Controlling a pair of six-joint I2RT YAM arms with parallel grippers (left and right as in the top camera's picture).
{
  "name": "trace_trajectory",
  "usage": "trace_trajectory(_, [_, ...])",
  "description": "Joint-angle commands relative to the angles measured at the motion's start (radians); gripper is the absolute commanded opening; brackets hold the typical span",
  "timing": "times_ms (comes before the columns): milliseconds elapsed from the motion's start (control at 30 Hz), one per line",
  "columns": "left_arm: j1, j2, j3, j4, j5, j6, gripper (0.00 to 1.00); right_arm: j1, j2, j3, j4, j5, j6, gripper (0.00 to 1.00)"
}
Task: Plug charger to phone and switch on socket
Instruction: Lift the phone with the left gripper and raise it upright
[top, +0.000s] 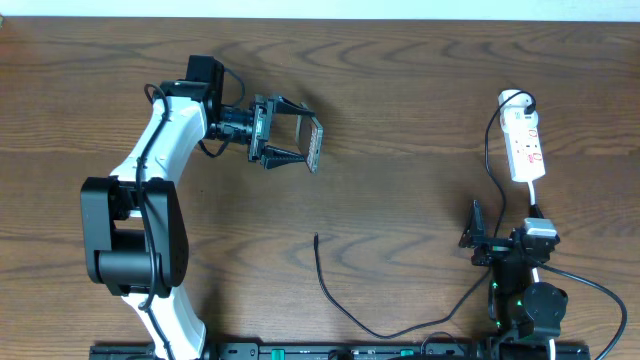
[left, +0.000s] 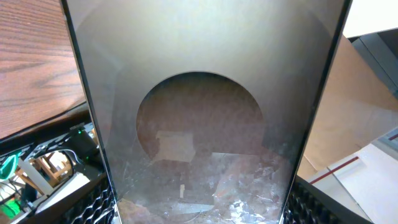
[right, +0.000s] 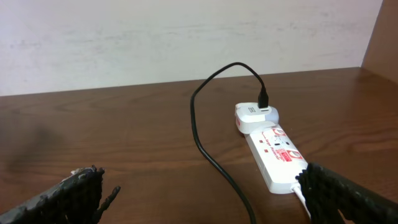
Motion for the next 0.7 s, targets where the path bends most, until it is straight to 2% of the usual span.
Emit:
trace_trajectory(0, [0.001,-0.032,0.025,-0.002,0.059,0.019,0.07,0.000,-0.005,-0.001,-0.005,0.005,-0.009,0.99])
trace_trajectory(667, [0.001,-0.032,0.025,-0.002,0.050,0.025,0.08,0.000,-0.005,-0.001,-0.005,0.005,-0.008,0.99])
